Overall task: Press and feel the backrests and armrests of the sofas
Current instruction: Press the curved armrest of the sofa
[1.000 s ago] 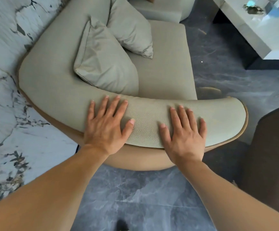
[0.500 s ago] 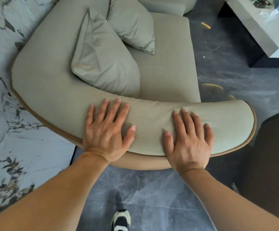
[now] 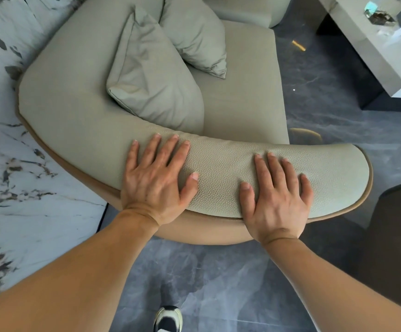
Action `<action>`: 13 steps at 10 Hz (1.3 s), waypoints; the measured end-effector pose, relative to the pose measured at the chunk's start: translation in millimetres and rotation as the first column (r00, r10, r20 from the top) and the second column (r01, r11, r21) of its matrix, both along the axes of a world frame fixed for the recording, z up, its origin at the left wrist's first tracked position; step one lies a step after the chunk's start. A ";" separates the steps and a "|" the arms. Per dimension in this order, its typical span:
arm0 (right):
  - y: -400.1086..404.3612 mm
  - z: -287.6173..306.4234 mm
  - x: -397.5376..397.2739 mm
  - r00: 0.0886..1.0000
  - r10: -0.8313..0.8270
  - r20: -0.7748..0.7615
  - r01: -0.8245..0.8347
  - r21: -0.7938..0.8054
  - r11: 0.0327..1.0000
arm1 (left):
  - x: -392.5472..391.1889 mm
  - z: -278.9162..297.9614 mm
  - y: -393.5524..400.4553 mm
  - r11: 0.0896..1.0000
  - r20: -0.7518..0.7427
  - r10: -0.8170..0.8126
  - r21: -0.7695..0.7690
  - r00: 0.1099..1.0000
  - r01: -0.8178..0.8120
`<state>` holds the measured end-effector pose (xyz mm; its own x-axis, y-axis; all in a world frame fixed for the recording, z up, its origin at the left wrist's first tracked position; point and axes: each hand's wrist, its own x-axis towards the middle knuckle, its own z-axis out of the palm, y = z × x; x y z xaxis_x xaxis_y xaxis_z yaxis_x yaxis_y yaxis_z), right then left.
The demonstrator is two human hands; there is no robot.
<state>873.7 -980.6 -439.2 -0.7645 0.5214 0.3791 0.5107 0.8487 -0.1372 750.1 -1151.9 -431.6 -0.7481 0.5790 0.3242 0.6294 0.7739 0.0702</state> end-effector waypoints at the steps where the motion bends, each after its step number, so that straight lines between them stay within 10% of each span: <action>1: 7.5 -1.0 -9.8 1.000 0.000 -0.004 0.000 0.001 1.000 | -9.5 -0.1 7.3 1.000 0.002 0.001 0.006 1.000 -0.001; 13: 67.9 -1.7 -107.1 1.000 0.000 0.012 0.000 -0.019 1.000 | -109.6 -2.1 68.1 1.000 -0.002 -0.018 -0.010 1.000 0.018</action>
